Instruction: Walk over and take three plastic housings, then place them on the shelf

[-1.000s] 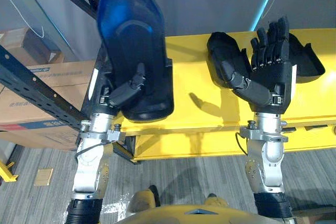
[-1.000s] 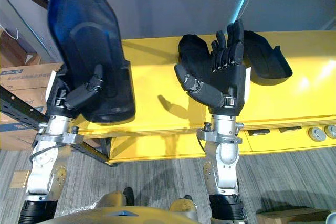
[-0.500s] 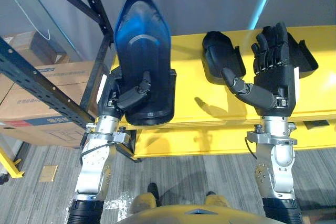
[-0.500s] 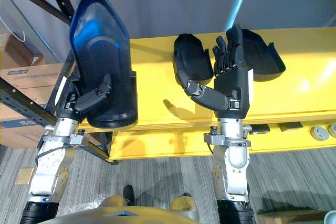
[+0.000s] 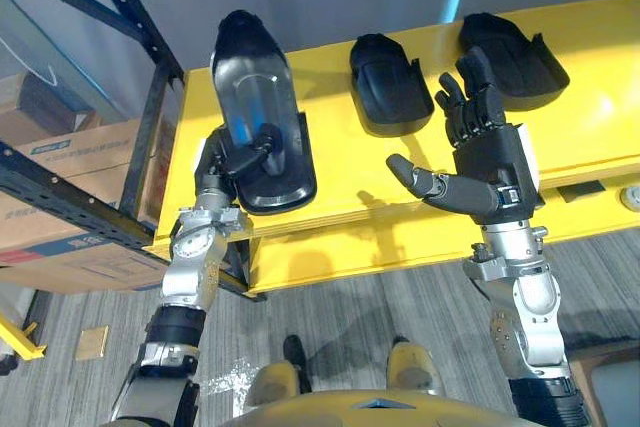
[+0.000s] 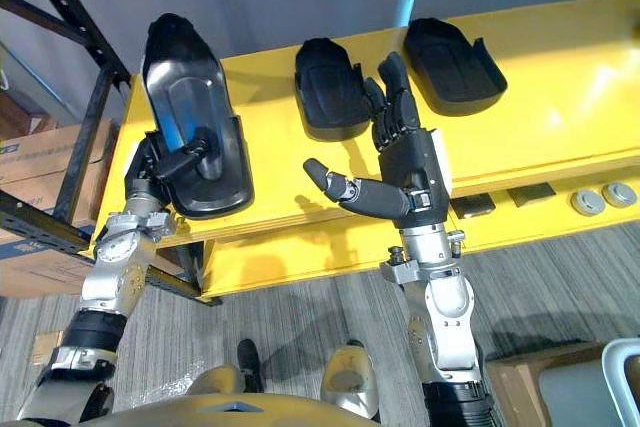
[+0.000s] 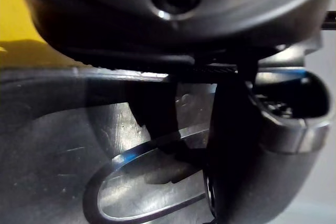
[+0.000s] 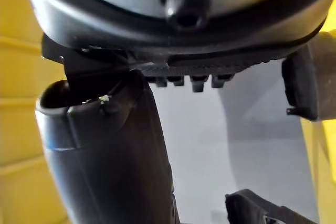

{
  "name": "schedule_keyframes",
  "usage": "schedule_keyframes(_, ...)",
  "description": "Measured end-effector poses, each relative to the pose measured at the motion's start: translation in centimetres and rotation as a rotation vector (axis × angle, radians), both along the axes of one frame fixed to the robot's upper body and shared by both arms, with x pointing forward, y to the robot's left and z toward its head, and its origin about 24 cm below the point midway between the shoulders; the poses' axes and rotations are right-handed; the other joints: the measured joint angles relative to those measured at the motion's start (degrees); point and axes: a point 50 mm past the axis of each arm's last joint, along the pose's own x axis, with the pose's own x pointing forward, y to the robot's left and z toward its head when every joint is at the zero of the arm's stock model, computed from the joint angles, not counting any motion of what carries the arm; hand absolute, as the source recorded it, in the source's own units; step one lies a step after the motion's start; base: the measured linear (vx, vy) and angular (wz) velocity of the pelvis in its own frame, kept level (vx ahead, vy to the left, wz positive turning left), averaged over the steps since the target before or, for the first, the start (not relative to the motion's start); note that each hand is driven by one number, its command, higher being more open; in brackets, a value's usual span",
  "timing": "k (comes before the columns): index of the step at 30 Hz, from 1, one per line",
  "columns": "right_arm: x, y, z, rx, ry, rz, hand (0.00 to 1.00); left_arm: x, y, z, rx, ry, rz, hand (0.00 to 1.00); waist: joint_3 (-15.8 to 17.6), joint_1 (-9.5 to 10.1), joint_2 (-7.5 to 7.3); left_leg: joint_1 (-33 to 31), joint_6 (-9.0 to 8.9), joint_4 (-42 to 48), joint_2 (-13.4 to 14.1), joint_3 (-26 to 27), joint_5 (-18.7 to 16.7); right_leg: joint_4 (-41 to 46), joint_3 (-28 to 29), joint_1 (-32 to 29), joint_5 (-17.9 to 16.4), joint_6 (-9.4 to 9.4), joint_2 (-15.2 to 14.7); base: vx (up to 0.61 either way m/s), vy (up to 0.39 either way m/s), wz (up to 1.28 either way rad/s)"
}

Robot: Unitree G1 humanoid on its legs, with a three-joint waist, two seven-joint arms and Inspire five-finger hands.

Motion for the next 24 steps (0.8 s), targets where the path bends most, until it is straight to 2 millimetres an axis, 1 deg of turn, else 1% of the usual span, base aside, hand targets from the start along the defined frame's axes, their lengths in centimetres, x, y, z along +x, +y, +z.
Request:
schedule_keyframes(2, 0.1, 0.0, 0.1, -0.009, 0.003, 0.014, 1.00, 0.4, 0.8, 0.0, 0.019, 0.014, 0.019, 0.00, 0.23, -0.90, 0.33, 0.36, 0.07, -1.30, -0.22, 0.58, 1.03, 0.67, 0.64, -0.96, -0.11, -0.04, -0.06, -0.03, -0.014, -0.09)
schedule_keyframes(5, 0.2, 0.3, -0.1, -0.003, 0.016, 0.033, 1.00, 1.0, 1.3, -0.3, 0.009, 0.039, 0.045, 0.00, 0.57, -1.22, 0.91, 1.04, 0.08, -2.45, -0.41, 1.34, 1.58, 1.50, 1.45, -1.52, -0.15, -0.01, -0.09, -0.01, -0.007, -0.11)
schedule_keyframes(7, 0.1, 0.6, -0.2, -0.011, 0.018, 0.056, 1.00, 1.9, 1.6, -0.2, -0.008, 0.060, 0.073, 0.00, 1.16, -1.58, 1.47, 1.17, 0.17, -2.95, -0.41, 1.54, 2.04, 1.46, 1.45, -1.71, -0.15, 0.00, -0.08, -0.01, -0.006, -0.02)
schedule_keyframes(11, 0.2, 1.4, -0.2, -0.011, 0.020, 0.091, 1.00, 2.4, 2.4, -0.1, 0.004, 0.096, 0.111, 0.00, 1.77, -2.07, 1.54, 1.11, 0.12, -3.74, -0.35, 1.96, 2.45, 1.34, 1.67, -2.36, -0.16, 0.04, 0.07, -0.03, -0.014, -0.03)
schedule_keyframes(14, 0.3, 1.9, -0.1, -0.010, 0.016, 0.114, 1.00, 3.0, 2.9, 0.6, 0.030, 0.109, 0.124, 0.00, 2.08, -2.49, 1.54, 0.79, 0.22, -3.75, -0.36, 2.27, 2.54, 1.00, 1.93, -2.64, 0.16, 0.41, 0.10, 0.00, 0.000, -0.02)
schedule_keyframes(16, 0.1, 2.4, 0.4, -0.010, -0.002, 0.135, 1.00, 3.4, 3.3, 1.1, 0.048, 0.119, 0.135, 0.00, 2.51, -2.61, 1.82, 0.77, 0.23, -3.76, -0.36, 2.56, 2.54, 0.59, 2.15, -2.63, 0.43, 0.77, 0.15, 0.00, 0.002, -0.08)
schedule_keyframes(17, 0.0, 2.7, 0.6, -0.010, -0.010, 0.148, 1.00, 3.7, 3.5, 1.4, 0.057, 0.127, 0.146, 1.00, 2.65, -2.66, 1.86, 0.79, 0.24, -3.77, -0.34, 2.84, 2.54, 0.38, 2.45, -2.68, 0.55, 0.94, 0.23, 0.00, 0.004, -0.08)
schedule_keyframes(20, -0.1, 3.1, 1.1, -0.008, -0.026, 0.170, 1.00, 4.4, 4.2, 2.3, 0.076, 0.146, 0.168, 1.00, 3.07, -2.80, 1.63, 0.82, 0.27, -3.82, -0.27, 3.33, 2.51, -0.10, 2.85, -2.73, 0.89, 1.03, 0.36, 0.00, 0.001, -0.08)
schedule_keyframes(24, 0.0, 3.2, 1.4, -0.006, -0.037, 0.170, 1.00, 4.6, 4.7, 2.9, 0.079, 0.135, 0.182, 1.00, 3.68, -2.87, 1.43, 0.71, 0.30, -3.83, -0.25, 3.54, 2.49, -0.64, 2.99, -2.62, 1.41, 1.17, 0.42, 0.00, 0.001, -0.02)
